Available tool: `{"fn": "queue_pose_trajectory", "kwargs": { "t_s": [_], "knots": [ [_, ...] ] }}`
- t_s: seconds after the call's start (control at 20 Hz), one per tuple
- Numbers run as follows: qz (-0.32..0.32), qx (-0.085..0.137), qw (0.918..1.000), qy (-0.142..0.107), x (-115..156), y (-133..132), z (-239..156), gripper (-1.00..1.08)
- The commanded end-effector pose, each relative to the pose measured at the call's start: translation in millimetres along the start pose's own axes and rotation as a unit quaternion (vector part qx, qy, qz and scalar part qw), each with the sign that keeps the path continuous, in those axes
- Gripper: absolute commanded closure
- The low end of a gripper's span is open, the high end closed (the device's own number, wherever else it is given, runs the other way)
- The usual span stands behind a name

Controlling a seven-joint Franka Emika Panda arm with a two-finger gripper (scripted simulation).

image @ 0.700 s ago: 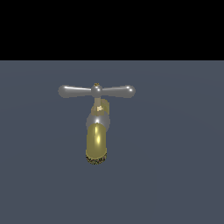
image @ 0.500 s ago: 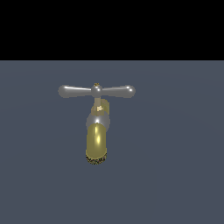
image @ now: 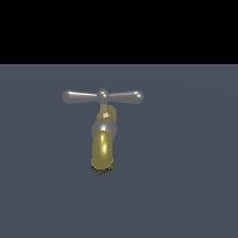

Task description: Turn on the faucet by rotating a designated handle.

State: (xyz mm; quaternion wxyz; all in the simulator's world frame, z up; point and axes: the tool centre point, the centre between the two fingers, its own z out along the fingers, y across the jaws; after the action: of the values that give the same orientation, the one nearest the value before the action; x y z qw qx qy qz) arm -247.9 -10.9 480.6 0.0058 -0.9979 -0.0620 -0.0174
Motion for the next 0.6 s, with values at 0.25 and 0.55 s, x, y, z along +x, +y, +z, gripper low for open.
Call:
{"fn": "queue_pose_trajectory", "kwargs": {
  "t_s": [0.25, 0.55],
  "knots": [
    [-0.072, 0.001, 0.9974, -0.002, 6, 14, 28, 1.08],
    [-0.147, 0.002, 0.9892, -0.004, 14, 27, 57, 1.08]
  ]
}}
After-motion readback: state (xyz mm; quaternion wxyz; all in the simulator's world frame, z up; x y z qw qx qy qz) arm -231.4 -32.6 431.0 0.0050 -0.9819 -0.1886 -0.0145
